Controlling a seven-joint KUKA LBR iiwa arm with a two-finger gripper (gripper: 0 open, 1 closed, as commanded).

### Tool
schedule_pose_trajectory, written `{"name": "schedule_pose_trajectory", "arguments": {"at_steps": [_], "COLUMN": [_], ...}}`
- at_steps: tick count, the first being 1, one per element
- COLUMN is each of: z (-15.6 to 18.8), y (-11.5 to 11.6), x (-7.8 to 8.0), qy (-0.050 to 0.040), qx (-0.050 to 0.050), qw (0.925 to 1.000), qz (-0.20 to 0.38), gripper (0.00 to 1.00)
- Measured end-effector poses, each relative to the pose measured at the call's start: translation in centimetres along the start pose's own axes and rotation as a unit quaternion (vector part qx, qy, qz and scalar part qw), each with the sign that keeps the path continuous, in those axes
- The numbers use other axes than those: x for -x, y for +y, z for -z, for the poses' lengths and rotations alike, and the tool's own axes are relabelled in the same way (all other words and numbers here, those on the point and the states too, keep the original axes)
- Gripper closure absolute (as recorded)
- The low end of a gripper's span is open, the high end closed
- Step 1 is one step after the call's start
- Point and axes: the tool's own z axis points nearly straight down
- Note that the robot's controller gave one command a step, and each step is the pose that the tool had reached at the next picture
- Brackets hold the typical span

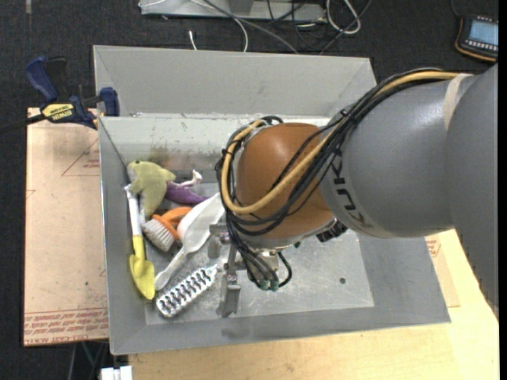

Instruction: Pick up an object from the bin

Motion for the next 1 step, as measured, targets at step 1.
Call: {"name": "schedule_pose_trajectory", "arguments": {"at_steps": [1], "z": [0.4], "y": [-0.1], "x": [0.21], "qy": [-0.0036], "qx": [0.001], "qw": [1.0], "qz": [-0.003], "gripper": [0.0]}}
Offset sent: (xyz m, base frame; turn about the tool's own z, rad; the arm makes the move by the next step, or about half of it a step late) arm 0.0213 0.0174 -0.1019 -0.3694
